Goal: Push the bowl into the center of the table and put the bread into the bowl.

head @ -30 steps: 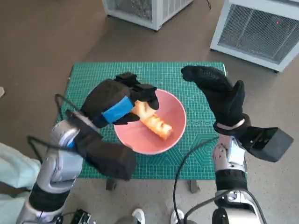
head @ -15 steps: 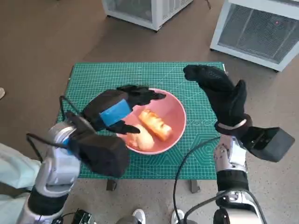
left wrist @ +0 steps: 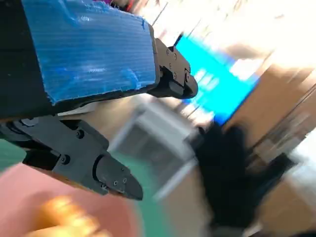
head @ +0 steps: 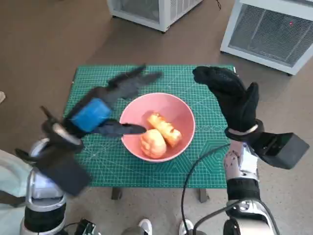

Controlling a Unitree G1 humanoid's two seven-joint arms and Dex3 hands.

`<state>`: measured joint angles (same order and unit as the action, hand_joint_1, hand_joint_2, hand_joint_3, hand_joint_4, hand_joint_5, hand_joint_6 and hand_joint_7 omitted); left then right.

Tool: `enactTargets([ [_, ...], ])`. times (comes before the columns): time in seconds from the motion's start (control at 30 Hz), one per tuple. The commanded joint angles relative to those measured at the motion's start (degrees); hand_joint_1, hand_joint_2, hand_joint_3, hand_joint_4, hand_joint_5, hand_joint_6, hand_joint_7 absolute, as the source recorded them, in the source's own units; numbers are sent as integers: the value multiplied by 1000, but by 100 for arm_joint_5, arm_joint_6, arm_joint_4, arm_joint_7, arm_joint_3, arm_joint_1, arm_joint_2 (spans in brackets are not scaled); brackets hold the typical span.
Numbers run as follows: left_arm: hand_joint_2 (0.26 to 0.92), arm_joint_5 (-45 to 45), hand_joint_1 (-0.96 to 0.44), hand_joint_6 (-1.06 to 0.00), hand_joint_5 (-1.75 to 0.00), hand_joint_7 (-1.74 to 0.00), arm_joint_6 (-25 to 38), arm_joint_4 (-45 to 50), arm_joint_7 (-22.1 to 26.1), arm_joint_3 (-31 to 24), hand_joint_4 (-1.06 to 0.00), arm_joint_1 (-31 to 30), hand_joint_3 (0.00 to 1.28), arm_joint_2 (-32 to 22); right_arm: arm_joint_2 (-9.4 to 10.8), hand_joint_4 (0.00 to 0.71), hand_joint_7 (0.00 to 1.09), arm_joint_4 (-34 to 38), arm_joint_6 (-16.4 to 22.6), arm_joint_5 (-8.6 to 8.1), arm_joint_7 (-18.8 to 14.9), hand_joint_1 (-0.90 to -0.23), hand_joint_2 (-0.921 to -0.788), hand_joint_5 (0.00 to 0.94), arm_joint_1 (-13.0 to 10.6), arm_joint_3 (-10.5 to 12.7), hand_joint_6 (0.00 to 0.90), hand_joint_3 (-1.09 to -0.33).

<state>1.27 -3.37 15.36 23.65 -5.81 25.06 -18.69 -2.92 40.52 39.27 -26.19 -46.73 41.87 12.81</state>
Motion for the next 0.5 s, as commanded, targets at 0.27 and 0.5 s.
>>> enactTargets([
  [0.27, 921, -740, -648, -265, -14, -91, -1621, -1159, -503, -409, -191, -299, 300, 516, -28, 173, 581, -66, -48, 106, 153, -686, -921, 4, 199, -72, -1, -761],
  [0.5, 921, -1163, -645, -246, -6, -89, -1939, -1519, -498, -462, -180, -243, 326, 647, -47, 171, 579, -251, -85, 209, 336, -680, -921, 3, 280, -131, -1, -768],
])
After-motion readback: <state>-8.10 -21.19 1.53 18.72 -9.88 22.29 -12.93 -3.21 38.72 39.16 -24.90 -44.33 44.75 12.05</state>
